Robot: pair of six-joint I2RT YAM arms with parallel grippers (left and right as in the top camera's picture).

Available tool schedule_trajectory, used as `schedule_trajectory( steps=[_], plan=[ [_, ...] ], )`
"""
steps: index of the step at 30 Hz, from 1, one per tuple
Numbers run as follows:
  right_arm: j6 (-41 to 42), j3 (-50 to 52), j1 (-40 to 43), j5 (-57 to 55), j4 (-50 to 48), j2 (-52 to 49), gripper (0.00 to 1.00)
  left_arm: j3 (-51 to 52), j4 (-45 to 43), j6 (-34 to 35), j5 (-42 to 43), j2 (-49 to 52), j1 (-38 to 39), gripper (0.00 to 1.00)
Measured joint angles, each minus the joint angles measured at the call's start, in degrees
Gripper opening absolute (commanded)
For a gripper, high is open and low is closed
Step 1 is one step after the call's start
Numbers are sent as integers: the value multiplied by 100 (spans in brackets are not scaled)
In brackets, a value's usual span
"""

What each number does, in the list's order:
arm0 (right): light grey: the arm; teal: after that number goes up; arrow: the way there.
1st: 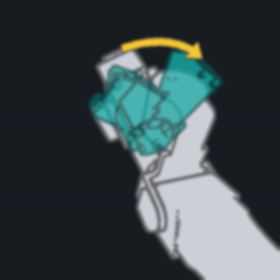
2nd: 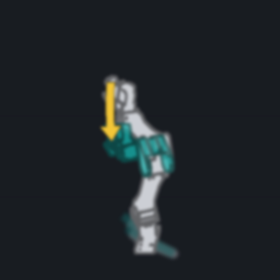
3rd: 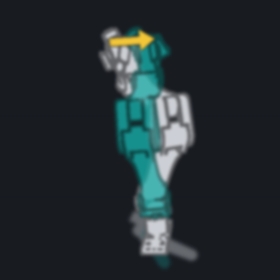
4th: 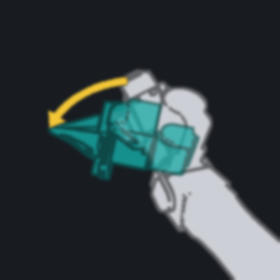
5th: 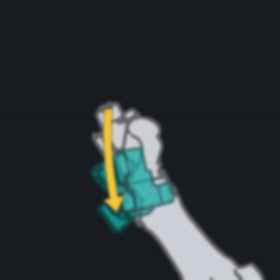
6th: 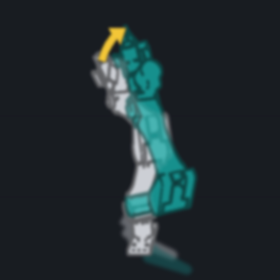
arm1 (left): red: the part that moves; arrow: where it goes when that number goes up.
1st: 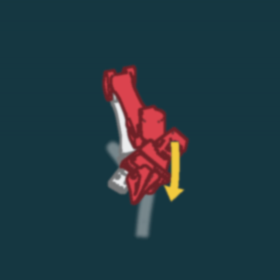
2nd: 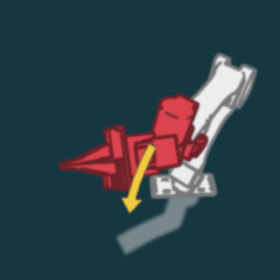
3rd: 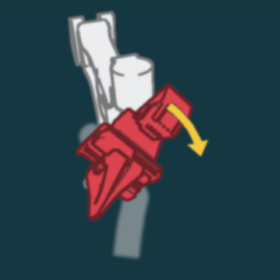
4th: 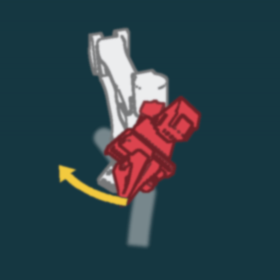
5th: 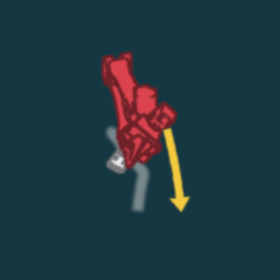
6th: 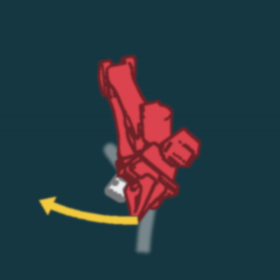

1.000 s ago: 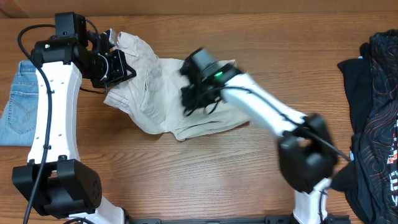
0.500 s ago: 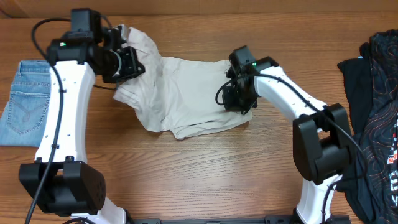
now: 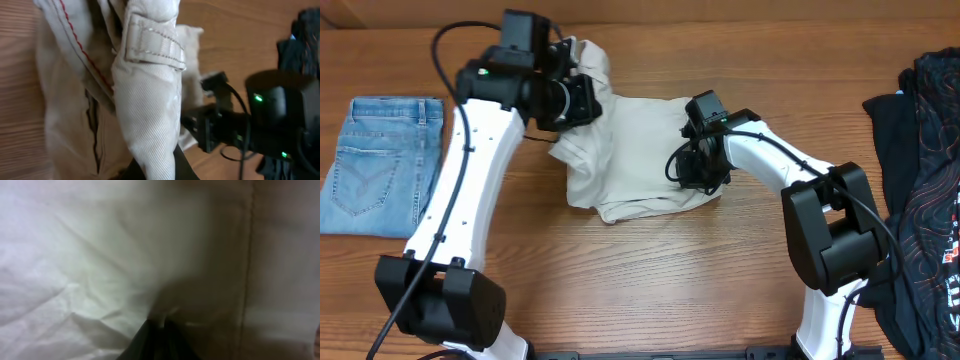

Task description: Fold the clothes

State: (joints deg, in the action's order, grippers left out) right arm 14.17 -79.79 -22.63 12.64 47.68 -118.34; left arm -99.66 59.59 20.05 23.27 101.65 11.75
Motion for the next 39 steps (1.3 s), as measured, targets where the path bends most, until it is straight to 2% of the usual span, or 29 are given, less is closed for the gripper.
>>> schedule_trajectory(
  steps=[11, 21, 39],
  plan=[
    [79, 2, -22, 0, -26, 0, 11, 0, -234, 389, -409, 35, 715, 4],
    [81, 2, -22, 0, -26, 0, 11, -4, -527, 555, -470, 501, 1180, 4],
    [431, 4, -24, 4, -48, 0, 11, -4, -907, 715, -514, 553, 1290, 5]
  ],
)
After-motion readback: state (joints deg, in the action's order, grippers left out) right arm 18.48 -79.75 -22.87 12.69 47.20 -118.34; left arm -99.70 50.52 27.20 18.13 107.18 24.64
